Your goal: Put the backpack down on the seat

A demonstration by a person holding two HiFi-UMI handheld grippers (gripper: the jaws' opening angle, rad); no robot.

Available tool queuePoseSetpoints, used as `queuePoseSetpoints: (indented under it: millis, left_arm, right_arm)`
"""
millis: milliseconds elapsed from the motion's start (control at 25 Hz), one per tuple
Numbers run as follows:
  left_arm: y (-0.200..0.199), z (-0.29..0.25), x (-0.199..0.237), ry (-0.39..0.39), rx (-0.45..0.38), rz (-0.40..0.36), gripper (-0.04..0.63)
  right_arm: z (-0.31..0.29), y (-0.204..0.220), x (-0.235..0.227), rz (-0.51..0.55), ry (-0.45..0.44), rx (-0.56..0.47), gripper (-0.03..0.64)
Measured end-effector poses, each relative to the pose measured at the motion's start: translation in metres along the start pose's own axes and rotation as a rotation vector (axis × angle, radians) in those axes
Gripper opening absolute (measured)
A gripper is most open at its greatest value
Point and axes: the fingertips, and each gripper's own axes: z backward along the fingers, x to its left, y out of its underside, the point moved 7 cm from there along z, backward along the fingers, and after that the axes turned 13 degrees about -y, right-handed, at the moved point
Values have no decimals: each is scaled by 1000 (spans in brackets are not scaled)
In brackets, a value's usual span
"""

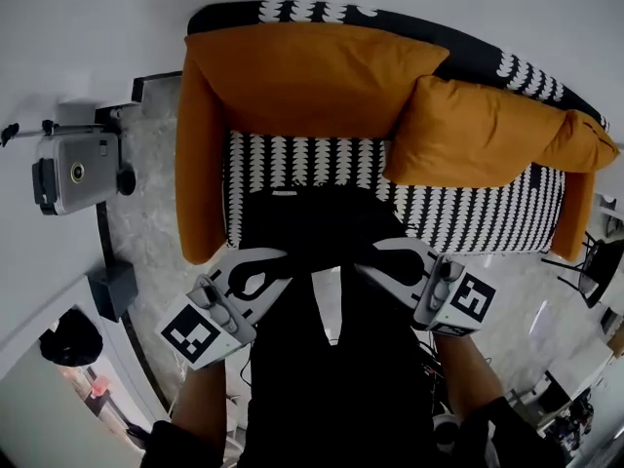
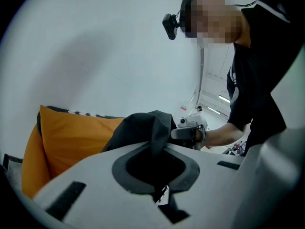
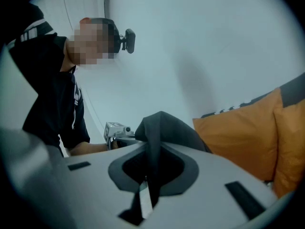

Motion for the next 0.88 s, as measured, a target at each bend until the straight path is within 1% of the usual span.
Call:
queuePoseSetpoints:
  millis: [80,160,240,360,520,680,880]
  left_arm:
    - [9,-7,8,-4,25,-12,23]
    - [16,-17,15,-6,57,-50,23]
    - [21,-26,20,-10,82,-92,23]
    - [26,-40,24,-12,111,-119,25]
    - [22,-57,36,1,104,-151,23]
    - [15,-70,47,-8,90,-180,25]
    - [7,-83,63,-23,74,-195,25]
  right_arm:
    - [-2,7,-12,-7,0,21,40]
    - [0,15,-22,-9,8,60,40]
    - [2,21,-33,6,18,98,40]
    - [6,26,-46,27,33,118,40]
    - [8,23,-62,41,58,98,40]
    - [8,16,-78,60,78,87,40]
    - [2,6,-98,100,115,109,40]
